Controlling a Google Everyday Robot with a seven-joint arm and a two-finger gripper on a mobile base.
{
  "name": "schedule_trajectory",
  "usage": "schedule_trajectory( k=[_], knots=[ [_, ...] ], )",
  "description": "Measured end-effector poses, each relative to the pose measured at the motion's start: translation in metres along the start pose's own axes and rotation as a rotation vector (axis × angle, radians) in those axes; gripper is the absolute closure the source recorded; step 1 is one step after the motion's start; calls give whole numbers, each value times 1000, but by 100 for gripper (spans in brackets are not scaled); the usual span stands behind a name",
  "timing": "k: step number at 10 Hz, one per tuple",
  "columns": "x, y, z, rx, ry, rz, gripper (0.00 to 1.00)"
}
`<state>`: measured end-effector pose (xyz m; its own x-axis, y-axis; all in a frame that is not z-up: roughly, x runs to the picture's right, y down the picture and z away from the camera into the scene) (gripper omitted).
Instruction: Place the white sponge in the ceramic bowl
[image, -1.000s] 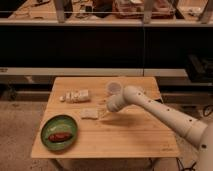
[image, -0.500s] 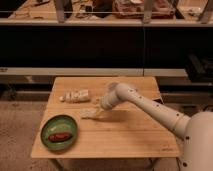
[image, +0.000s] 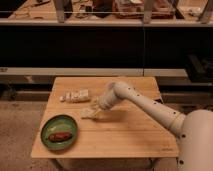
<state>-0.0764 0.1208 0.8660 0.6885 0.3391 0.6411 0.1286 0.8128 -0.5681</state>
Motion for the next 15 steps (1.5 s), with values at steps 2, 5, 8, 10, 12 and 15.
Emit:
schedule_trajectory(
  k=[2,5,8,10,12,15],
  knots=[
    [-8,1,0,-27,-22,5,34],
    [1,-6,-2,-11,-7,18,20],
    [15,-3,4,-10,16,44,20],
    [23,-3,10,-2,29,44,20],
    [28,-3,16,6,43,34,34],
    [35,0,24,4,52,31,64]
  ],
)
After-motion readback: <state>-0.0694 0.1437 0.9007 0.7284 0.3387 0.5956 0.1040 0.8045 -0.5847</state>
